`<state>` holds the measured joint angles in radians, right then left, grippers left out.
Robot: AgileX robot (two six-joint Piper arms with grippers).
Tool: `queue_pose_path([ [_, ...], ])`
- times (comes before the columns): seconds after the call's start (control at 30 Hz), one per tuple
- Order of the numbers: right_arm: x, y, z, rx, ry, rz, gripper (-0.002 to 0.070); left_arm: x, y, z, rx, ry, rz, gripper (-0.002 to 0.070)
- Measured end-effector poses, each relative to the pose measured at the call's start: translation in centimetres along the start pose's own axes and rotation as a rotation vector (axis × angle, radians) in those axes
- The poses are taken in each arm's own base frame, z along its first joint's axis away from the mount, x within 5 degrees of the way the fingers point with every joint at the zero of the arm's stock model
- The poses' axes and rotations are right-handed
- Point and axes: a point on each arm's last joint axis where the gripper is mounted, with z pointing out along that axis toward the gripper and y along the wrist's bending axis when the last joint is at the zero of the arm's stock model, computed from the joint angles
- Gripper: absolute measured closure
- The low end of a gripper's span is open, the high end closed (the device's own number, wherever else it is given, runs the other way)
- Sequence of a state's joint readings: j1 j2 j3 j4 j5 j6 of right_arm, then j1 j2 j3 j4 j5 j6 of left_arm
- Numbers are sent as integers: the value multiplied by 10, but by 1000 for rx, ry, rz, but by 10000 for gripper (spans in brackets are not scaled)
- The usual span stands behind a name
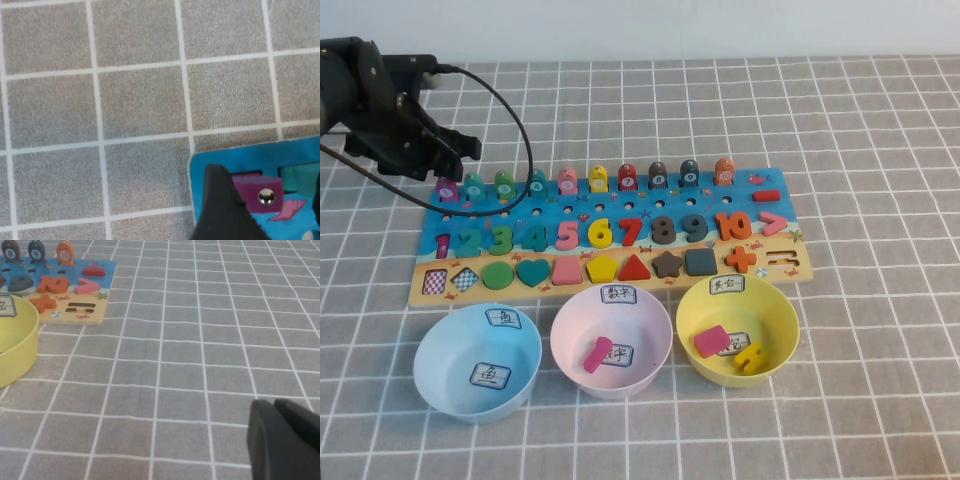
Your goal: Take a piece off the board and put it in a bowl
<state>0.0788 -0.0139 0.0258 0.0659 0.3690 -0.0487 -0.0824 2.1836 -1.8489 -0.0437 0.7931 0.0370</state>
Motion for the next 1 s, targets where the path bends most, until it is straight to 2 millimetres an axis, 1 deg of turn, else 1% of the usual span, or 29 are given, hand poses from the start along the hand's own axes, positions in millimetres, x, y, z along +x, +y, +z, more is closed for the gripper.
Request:
queue_pose_path([
  [0.33,0,0,0,0,0,0,694,-1,1,0,-7,-10,7,336],
  [0.7,0,0,0,0,0,0,694,5,1,18,-9,16,8,336],
  [1.0,0,0,0,0,0,0,694,4,1,19,-9,0,8,336],
])
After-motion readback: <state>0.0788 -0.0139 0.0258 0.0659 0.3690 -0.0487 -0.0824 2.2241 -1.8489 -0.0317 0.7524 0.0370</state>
